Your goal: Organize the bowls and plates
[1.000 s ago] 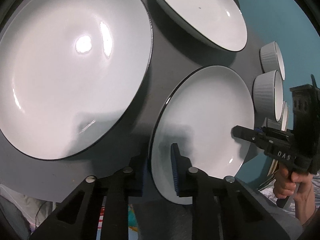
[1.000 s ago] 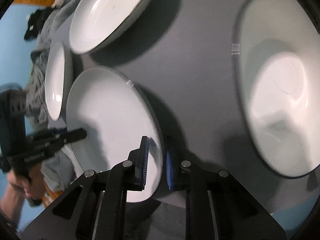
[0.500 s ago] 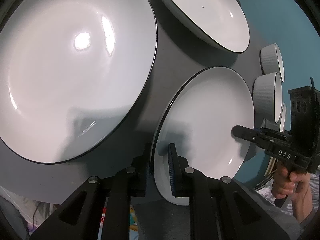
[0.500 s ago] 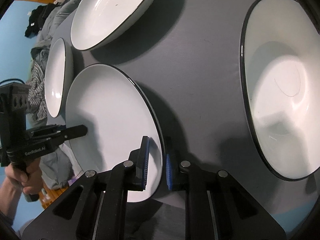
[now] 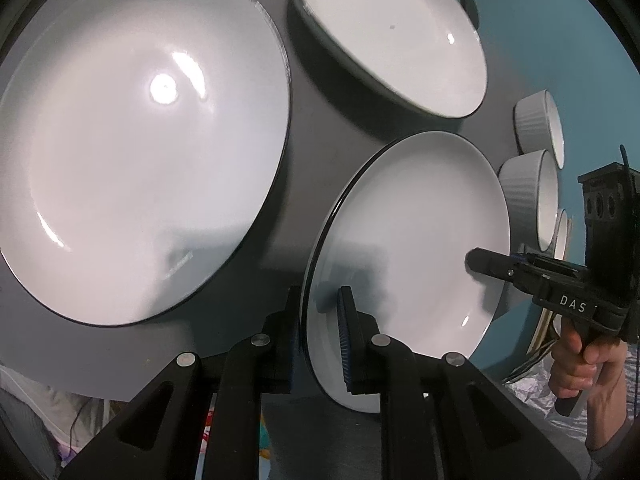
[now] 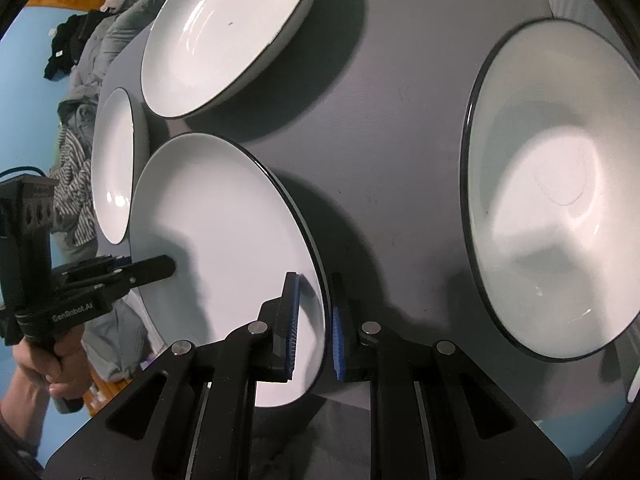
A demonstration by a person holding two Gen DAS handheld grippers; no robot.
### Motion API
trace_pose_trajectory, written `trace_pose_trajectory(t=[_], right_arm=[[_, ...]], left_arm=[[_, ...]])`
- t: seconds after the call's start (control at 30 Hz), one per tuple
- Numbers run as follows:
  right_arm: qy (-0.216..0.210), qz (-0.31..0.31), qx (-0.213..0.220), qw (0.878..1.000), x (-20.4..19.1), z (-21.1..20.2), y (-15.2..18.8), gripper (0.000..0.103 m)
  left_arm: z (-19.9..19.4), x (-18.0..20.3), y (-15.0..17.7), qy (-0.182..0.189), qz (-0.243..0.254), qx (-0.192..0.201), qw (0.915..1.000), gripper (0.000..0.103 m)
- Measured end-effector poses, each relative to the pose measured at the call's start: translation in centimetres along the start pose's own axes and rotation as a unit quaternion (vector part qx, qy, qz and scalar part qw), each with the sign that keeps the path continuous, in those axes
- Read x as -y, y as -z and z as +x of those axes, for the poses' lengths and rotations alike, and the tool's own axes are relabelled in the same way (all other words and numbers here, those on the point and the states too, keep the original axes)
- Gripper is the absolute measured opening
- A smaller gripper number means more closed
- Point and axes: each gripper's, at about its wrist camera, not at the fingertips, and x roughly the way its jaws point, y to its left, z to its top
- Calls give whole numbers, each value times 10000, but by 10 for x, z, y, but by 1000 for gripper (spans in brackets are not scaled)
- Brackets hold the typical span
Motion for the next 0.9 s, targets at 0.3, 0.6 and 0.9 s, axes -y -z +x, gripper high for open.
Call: trace_pose_trajectory(t=[0.3,0.6,0.9], right_arm=[[-14,4,27,10000,-5,-14,-16,15],[-60,-64,98,9999,-14,-28,-44,15],[-51,-185,159,9997,-25,-33,-87,15]], left_arm=[[-22,6,-13,-20,113,145,9998,16],[-48,1,-54,-48,176,323,9993,16],[-62,-7,-100,-98,91,504,9986,16]])
